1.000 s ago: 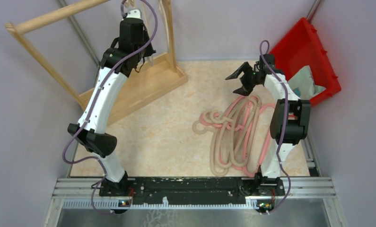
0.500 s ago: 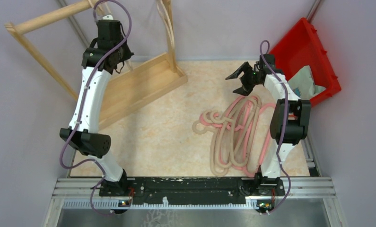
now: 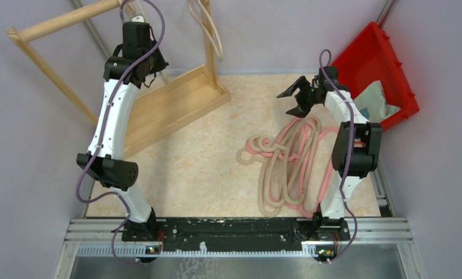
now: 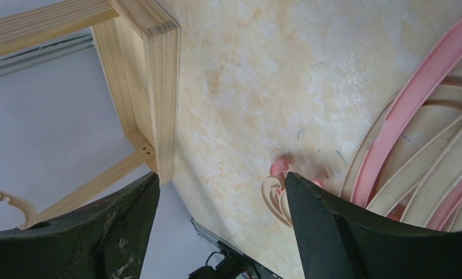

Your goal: Organize the hangers

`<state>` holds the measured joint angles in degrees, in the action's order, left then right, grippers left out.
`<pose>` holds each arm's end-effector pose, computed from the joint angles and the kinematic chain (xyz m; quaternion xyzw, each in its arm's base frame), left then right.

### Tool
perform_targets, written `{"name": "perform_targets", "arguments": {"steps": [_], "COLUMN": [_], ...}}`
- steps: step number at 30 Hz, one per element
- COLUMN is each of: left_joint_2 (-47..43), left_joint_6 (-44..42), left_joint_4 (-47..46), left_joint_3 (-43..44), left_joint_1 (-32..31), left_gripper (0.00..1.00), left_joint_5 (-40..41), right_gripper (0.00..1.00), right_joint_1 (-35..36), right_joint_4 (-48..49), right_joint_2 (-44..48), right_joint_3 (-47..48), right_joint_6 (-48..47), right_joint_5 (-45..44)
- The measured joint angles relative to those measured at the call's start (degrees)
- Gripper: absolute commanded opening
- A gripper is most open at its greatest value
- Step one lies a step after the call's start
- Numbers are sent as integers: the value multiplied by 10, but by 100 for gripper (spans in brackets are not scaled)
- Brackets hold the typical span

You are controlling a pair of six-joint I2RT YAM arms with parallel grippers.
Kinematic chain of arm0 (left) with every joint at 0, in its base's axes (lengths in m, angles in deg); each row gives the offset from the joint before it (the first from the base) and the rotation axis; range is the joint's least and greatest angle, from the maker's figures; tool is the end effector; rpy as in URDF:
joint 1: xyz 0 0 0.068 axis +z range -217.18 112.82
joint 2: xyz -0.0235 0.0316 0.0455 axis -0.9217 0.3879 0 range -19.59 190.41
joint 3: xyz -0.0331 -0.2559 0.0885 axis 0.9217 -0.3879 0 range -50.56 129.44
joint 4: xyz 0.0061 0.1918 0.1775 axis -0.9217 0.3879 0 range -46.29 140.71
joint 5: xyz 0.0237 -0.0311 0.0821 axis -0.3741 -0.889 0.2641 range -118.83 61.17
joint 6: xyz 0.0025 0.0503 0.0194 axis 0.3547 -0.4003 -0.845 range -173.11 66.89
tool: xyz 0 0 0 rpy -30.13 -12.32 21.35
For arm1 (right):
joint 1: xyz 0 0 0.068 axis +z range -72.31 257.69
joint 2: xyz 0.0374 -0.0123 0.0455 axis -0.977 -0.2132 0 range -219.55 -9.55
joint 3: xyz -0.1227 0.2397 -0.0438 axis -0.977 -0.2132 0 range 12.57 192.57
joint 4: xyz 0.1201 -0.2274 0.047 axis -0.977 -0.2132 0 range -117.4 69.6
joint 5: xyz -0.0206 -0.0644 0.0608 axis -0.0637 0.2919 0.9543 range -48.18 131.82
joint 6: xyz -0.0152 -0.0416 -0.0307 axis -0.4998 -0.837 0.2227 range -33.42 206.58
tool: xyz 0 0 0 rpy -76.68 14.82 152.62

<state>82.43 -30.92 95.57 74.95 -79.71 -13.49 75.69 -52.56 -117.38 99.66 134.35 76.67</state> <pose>0.3643 -0.0713 0.4728 -0.1398 0.8424 -0.0421 0.5188 0.4139 0.0060 0.2519 0.2942 0.8606 0.3796 0.1693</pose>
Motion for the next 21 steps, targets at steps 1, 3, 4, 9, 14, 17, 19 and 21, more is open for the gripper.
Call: {"name": "perform_targets", "arguments": {"steps": [1,3,4,9,14,17,19,21], "left_joint_2": [0,0,0,-2,-42,-94,-133,-173], "left_joint_6": [-1,-2,-3,-11,-26,-35,-43,-52], "left_joint_4": [-3,-11,-15,-24,-53,-83,-103,-132], "left_joint_3": [-2,-12,-18,-43,-98,-157,-199,-247], "left_joint_1": [0,0,0,0,0,0,0,-1], "left_gripper": [17,26,30,49,64,72,77,82], "left_joint_5": [-4,-14,-17,-35,-54,-76,-93,-111], "right_gripper": [80,80,80,83,85,86,86,87], "right_joint_1": [0,0,0,0,0,0,0,0], "right_joint_4": [0,0,0,0,0,0,0,0], "right_joint_2": [0,0,0,0,0,0,0,0], "right_joint_3": [0,0,0,0,0,-1,-1,-2], "right_joint_6": [0,0,0,-1,-5,-10,-14,-17], "right_joint_5": [0,0,0,0,-1,-1,-2,-3]}}
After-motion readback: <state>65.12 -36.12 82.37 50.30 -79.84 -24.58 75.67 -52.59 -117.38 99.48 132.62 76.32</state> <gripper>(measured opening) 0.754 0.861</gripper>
